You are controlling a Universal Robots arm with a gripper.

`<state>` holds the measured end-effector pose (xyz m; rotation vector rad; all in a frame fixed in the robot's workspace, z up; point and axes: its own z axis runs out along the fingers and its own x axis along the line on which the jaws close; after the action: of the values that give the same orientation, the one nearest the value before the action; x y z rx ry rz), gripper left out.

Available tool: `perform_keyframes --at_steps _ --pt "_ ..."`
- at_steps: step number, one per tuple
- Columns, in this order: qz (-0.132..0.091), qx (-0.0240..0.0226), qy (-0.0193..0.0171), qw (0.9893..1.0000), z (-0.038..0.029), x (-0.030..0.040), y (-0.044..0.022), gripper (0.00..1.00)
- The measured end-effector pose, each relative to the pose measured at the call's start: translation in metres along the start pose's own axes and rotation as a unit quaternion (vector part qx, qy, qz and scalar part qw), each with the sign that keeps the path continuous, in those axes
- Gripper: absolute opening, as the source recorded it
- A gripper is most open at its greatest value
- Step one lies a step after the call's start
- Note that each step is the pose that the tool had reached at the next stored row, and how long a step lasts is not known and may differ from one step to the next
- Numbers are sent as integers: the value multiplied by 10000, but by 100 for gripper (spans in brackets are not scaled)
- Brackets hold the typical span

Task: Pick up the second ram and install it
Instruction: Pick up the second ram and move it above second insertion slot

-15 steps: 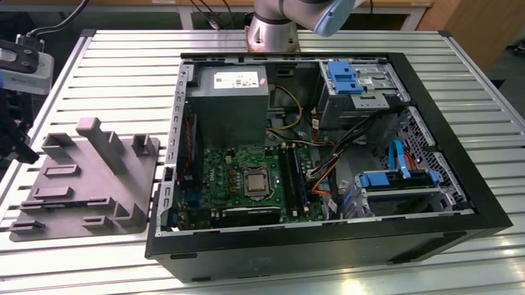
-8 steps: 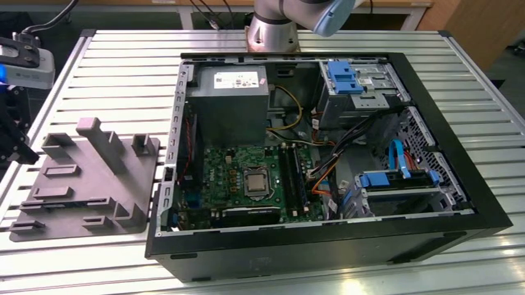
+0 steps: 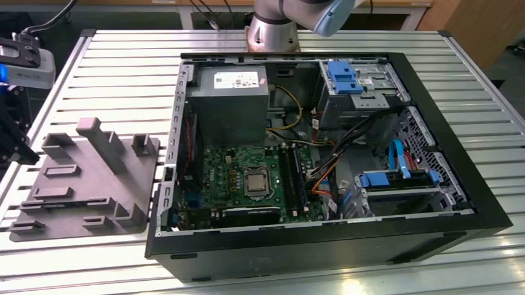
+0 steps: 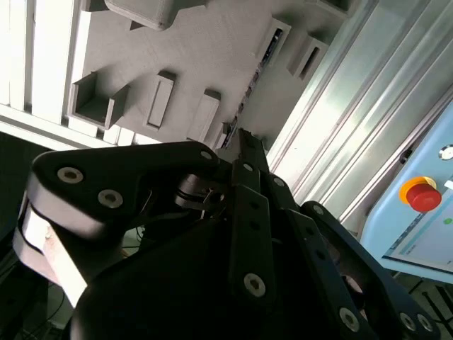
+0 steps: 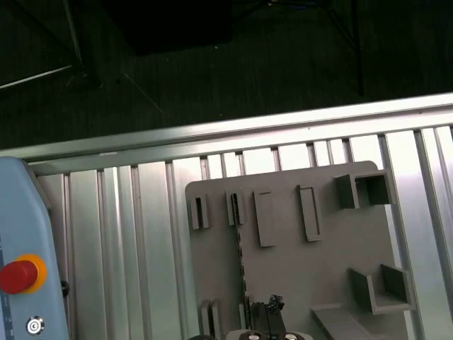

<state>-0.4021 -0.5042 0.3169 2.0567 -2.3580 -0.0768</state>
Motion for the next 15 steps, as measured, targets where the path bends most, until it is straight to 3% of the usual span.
perform_keyframes --at_steps 15 --pt "0 -1 1 10000 110 3 -5 11"
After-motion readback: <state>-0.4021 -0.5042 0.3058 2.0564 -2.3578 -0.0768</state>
